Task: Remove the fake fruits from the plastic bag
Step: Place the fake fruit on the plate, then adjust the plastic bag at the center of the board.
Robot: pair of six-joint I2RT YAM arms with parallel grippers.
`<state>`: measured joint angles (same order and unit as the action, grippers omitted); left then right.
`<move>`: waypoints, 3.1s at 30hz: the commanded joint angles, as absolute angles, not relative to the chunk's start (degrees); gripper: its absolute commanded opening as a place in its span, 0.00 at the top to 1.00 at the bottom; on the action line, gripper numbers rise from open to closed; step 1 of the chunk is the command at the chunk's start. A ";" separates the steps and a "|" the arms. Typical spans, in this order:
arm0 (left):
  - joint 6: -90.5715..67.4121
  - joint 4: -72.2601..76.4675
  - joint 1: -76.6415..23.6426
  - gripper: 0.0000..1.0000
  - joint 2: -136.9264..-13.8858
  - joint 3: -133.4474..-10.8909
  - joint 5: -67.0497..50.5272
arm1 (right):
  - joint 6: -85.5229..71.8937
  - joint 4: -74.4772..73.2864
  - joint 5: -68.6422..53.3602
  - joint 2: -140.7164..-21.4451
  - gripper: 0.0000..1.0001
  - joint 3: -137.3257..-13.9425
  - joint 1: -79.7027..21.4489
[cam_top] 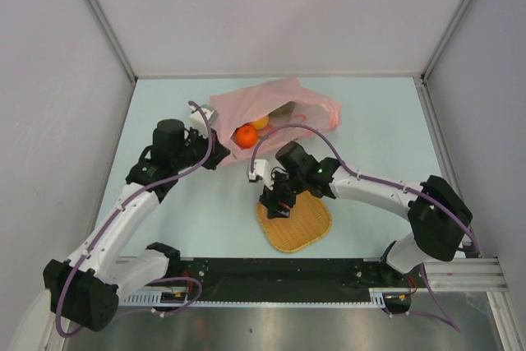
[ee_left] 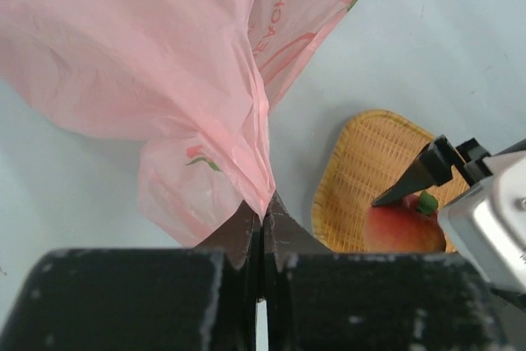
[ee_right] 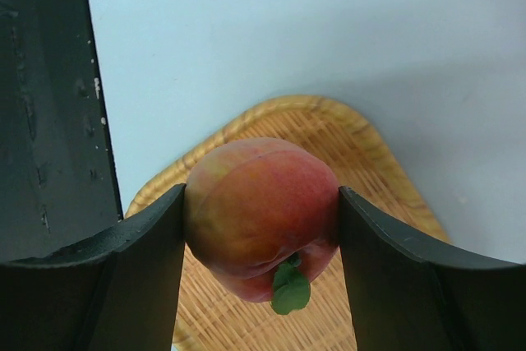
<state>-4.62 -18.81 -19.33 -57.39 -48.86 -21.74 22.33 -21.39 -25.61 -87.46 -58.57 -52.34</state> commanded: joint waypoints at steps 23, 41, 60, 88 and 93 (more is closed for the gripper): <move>-7.65 -14.24 -14.59 1.00 -48.87 -43.86 -26.46 | 20.04 -12.74 -19.51 -95.71 0.03 -58.98 -53.70; -8.09 -13.98 -13.27 1.00 -47.81 -42.98 -26.89 | 18.11 -10.56 -17.68 -93.43 0.00 -59.15 -54.49; -4.66 -19.42 -12.22 1.00 -58.09 -55.70 -30.66 | 6.59 -4.93 -10.46 -102.82 0.29 -82.86 -39.39; 4.30 -26.19 -12.48 1.00 -76.81 -73.30 -38.32 | 7.56 -3.25 6.32 -139.83 0.00 -117.51 -31.03; 3.87 -26.63 -12.48 1.00 -78.22 -75.23 -38.94 | 8.44 -2.64 7.83 -140.98 0.04 -115.32 -30.59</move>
<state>2.85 -26.74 -12.25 -77.93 -71.42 -36.51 7.55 1.21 7.18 -138.12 -116.18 -31.24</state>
